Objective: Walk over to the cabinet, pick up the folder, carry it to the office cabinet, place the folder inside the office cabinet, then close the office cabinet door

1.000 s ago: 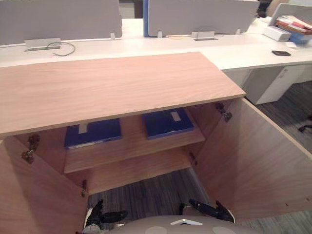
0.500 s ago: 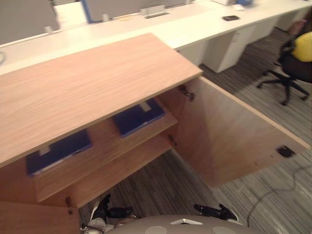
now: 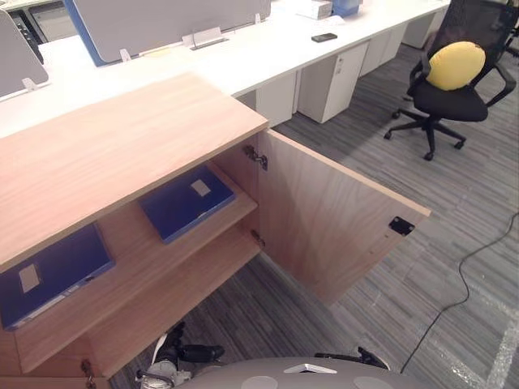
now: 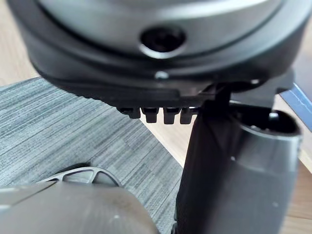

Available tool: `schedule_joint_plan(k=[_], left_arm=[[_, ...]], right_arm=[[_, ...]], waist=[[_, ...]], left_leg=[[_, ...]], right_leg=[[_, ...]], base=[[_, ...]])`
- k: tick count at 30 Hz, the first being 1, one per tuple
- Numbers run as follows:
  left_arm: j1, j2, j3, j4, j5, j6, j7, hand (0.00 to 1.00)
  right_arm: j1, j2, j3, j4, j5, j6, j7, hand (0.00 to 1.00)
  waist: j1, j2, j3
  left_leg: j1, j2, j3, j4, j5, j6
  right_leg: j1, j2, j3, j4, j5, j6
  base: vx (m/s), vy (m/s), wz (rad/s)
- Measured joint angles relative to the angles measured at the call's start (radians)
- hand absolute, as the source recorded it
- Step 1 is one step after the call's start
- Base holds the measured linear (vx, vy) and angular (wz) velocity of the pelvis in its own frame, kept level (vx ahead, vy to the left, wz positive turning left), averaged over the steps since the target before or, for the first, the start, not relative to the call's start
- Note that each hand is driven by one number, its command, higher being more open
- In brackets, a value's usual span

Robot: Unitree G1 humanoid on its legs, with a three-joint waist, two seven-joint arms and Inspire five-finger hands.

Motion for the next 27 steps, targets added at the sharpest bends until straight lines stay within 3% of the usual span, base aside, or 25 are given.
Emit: schedule_joint_plan(k=[8,19,24,27], left_arm=[[-0.002,-0.011,0.025,0.01,0.013,0.001,0.033,1.0],[0.003,0.003,-0.042,-0.047,0.08,-0.008,0.062,1.0],[0.013,-0.008,0.028,-0.037,0.084,-0.007,0.066,1.0],[0.032,-0.028,0.087,-0.038,0.083,-0.006,0.061,1.0]], right_arm=[[0.009,0.002,-0.04,0.015,0.008,-0.006,-0.021,1.0],[0.029,0.002,-0.04,-0.039,0.129,-0.039,-0.056,1.0],[0.051,0.0,-0.24,-0.11,0.175,-0.035,-0.059,1.0],[0.044,-0.074,-0.415,-0.14,0.179,-0.016,-0.062,1.0]], waist=[[-0.001,0.008,0.019],[-0.016,0.019,0.047],[-0.03,0.021,0.043],[-0.037,0.022,0.028]], left_leg=[[0.03,-0.002,0.005,-0.02,0.006,-0.01],[-0.004,-0.02,0.028,-0.04,0.008,-0.013],[-0.009,-0.022,0.052,-0.039,0.008,-0.013],[-0.029,-0.022,0.051,-0.033,0.008,-0.014]], right_leg=[[0.017,0.011,0.022,-0.045,0.047,-0.003],[-0.058,-0.002,0.083,-0.055,0.084,0.005],[-0.086,-0.005,0.119,-0.065,0.099,0.01],[-0.105,-0.007,0.123,-0.065,0.102,0.015]], base=[[-0.04,-0.033,-0.11],[-0.12,0.016,-0.12],[-0.15,0.014,-0.22],[-0.17,0.0,-0.03]])
